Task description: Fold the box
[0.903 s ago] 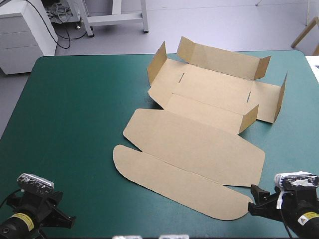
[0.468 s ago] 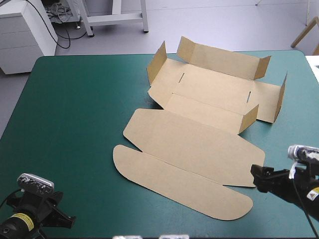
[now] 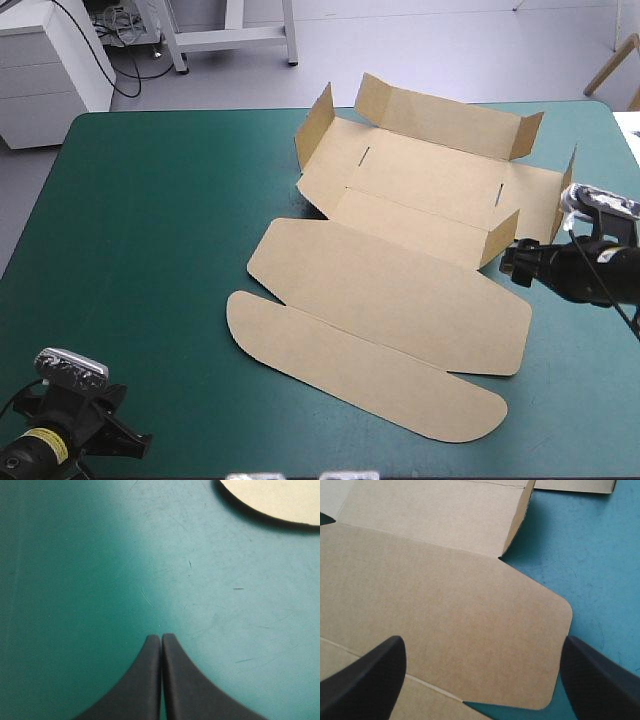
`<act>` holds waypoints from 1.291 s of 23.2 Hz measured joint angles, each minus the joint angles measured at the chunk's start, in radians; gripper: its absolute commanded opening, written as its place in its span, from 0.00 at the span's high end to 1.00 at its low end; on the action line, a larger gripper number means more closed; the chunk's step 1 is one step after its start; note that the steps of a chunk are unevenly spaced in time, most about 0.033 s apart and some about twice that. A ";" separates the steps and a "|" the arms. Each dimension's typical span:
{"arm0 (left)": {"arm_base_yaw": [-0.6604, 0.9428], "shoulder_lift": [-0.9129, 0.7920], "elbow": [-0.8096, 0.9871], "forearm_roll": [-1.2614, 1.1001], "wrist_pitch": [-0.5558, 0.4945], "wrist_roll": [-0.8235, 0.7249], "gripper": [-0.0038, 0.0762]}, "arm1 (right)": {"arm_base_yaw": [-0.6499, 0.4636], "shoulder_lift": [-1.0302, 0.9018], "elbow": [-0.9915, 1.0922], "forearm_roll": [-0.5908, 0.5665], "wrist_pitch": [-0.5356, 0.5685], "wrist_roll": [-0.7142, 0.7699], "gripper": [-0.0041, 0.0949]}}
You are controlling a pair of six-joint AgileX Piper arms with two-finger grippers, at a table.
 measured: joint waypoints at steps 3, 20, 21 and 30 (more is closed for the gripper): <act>0.000 0.000 0.000 0.001 0.000 0.000 0.96 | 0.000 0.113 -0.033 0.000 -0.030 0.001 0.18; 0.000 0.000 0.000 0.001 -0.001 0.000 0.96 | 0.000 0.682 -0.331 -0.004 -0.113 -0.007 0.27; 0.000 0.000 0.000 0.001 -0.001 0.000 0.96 | 0.001 0.699 -0.331 -0.004 -0.113 -0.007 0.29; 0.000 0.000 0.000 0.001 0.000 0.000 0.96 | 0.002 0.761 -0.333 -0.004 -0.110 -0.007 0.56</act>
